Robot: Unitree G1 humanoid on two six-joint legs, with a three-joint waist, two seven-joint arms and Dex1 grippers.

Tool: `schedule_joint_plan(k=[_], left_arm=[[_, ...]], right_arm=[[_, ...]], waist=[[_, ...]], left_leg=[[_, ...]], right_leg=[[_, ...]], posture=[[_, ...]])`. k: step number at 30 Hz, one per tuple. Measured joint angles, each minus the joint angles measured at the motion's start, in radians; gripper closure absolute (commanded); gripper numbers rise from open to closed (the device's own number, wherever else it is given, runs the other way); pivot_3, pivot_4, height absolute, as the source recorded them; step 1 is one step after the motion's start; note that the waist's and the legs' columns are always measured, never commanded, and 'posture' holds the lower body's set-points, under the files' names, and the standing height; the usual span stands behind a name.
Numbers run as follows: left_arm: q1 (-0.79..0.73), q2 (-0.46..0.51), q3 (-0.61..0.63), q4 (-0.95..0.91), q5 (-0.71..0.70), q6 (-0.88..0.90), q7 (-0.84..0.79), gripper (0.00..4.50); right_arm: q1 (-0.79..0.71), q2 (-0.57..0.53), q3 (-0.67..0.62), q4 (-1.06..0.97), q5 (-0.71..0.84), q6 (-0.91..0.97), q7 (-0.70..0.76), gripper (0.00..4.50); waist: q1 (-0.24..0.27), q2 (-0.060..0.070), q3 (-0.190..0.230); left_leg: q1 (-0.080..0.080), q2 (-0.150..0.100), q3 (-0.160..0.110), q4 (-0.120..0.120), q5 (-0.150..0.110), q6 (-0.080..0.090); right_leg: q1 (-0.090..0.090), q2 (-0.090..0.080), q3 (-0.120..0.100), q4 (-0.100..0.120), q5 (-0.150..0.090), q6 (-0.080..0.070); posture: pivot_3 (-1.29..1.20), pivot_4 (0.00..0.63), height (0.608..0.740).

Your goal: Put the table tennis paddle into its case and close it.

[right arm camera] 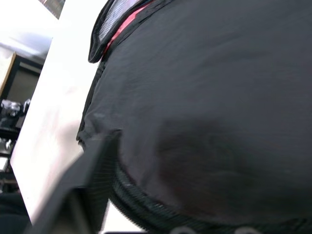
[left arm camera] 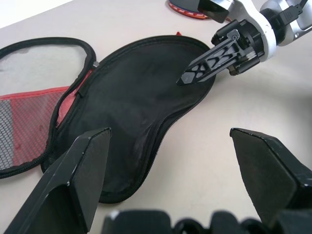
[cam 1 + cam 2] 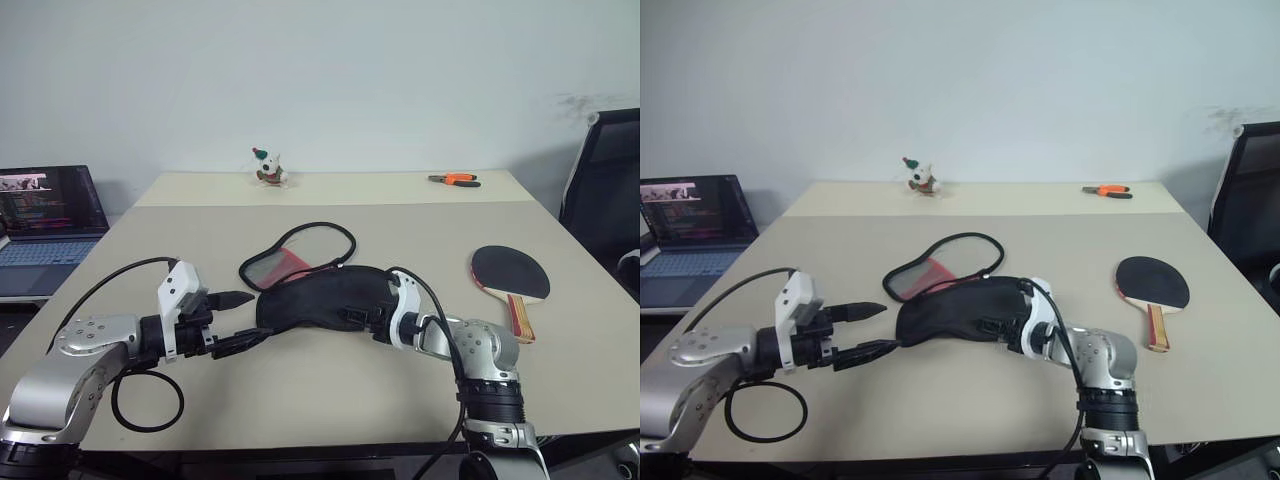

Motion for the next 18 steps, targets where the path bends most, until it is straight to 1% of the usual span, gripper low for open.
schedule_joint_plan(k=[4,8,10,11,12,15,16,17,18], left_arm=[[-0.01,-0.004,0.0,0.0,0.002,0.0,0.027,0.21],[-0.019,-0.003,0.0,0.0,0.001,0.0,0.031,0.21],[-0.019,-0.003,0.0,0.0,0.001,0.0,0.026,0.21],[-0.02,-0.003,0.0,0.0,0.001,0.0,0.023,0.21],[-0.021,-0.003,0.0,0.0,0.001,0.0,0.02,0.21],[-0.021,-0.003,0.0,-0.001,0.001,-0.001,0.018,0.21],[-0.02,-0.003,-0.001,-0.002,0.002,-0.001,0.018,0.21],[-0.02,-0.003,-0.002,-0.003,0.002,-0.001,0.018,0.21],[-0.02,-0.003,-0.005,-0.008,0.002,-0.002,0.018,0.21]], right_arm=[[-0.028,0.016,-0.073,0.021,0.05,0.059,-0.01,3.02],[-0.052,-0.021,-0.084,0.021,0.083,0.103,0.003,4.44],[-0.056,-0.069,-0.078,0.025,0.097,0.129,0.031,4.48],[-0.063,-0.118,-0.06,0.037,0.11,0.145,0.062,4.48],[-0.075,-0.181,-0.021,0.056,0.114,0.152,0.108,4.48],[-0.145,-0.427,0.144,0.127,0.107,0.136,0.292,4.48],[-0.173,-0.487,0.194,0.158,0.094,0.112,0.354,4.48],[-0.194,-0.517,0.226,0.179,0.079,0.095,0.39,4.48],[-0.226,-0.558,0.29,0.227,0.055,0.05,0.463,4.48]], waist=[[0.0,0.0,0.0],[0.0,0.0,0.0],[0.0,0.0,0.0],[0.0,0.0,0.0],[0.0,0.001,0.0],[0.001,0.002,0.001],[0.0,0.002,0.001],[0.0,0.002,0.001],[-0.002,0.002,0.001]], left_leg=[[0.0,0.0,0.0,0.0,0.0,0.0],[0.0,-0.001,0.0,0.0,0.0,0.0],[0.0,-0.001,0.0,-0.001,0.0,0.0],[0.0,-0.001,0.001,-0.001,0.0,0.0],[0.0,-0.001,0.001,0.0,0.0,0.0],[-0.001,-0.002,0.004,0.0,0.0,0.0],[-0.001,-0.002,0.005,0.0,-0.001,0.001],[-0.001,-0.002,0.005,0.0,-0.001,0.002],[0.0,-0.001,0.006,0.0,-0.001,0.002]], right_leg=[[0.0,0.0,0.0,0.0,0.0,0.0],[0.0,0.0,0.0,0.0,0.0,0.0],[0.0,0.0,0.0,0.0,0.0,0.0],[0.0,0.001,0.0,-0.001,0.0,0.0],[0.0,0.001,0.0,0.0,0.0,0.0],[0.0,0.001,0.0,-0.001,0.0,0.0],[0.0,0.001,0.0,-0.001,0.0,0.0],[0.0,0.002,0.0,-0.001,0.0,0.0],[0.0,0.002,0.0,-0.001,0.0,0.0]], posture=[[0.0,0.15,0.74],[0.0,0.15,0.74],[0.0,0.15,0.74],[0.0,0.15,0.74],[0.0,0.15,0.74],[0.0,0.15,0.74],[0.0,0.15,0.74],[0.0,0.15,0.74],[0.0,0.15,0.74]])
